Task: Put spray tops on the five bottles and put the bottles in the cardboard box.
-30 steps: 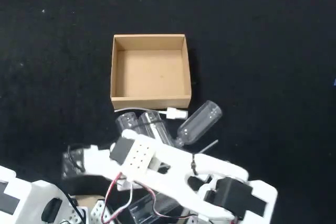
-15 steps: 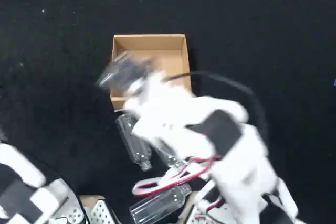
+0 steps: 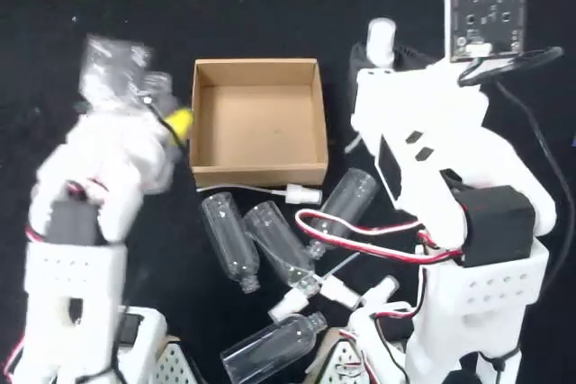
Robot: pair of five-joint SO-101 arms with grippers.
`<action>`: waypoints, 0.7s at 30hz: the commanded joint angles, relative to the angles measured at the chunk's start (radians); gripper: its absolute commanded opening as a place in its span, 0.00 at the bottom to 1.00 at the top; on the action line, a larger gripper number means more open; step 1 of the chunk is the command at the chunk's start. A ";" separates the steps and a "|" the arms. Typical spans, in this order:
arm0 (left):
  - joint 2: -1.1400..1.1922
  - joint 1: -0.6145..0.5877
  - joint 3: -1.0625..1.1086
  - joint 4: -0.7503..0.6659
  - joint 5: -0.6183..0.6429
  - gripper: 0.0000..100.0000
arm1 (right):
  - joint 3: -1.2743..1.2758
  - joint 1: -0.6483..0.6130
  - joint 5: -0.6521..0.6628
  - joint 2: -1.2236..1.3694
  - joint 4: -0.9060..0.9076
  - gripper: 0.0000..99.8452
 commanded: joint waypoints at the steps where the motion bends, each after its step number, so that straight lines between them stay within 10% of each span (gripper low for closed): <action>1: -0.186 0.147 0.254 -0.241 0.014 0.06 | -0.059 0.017 -0.025 -0.030 -0.095 0.06; 21: -0.885 0.389 0.800 -0.379 0.110 0.07 | -0.061 -0.224 -0.158 -0.039 -0.160 0.06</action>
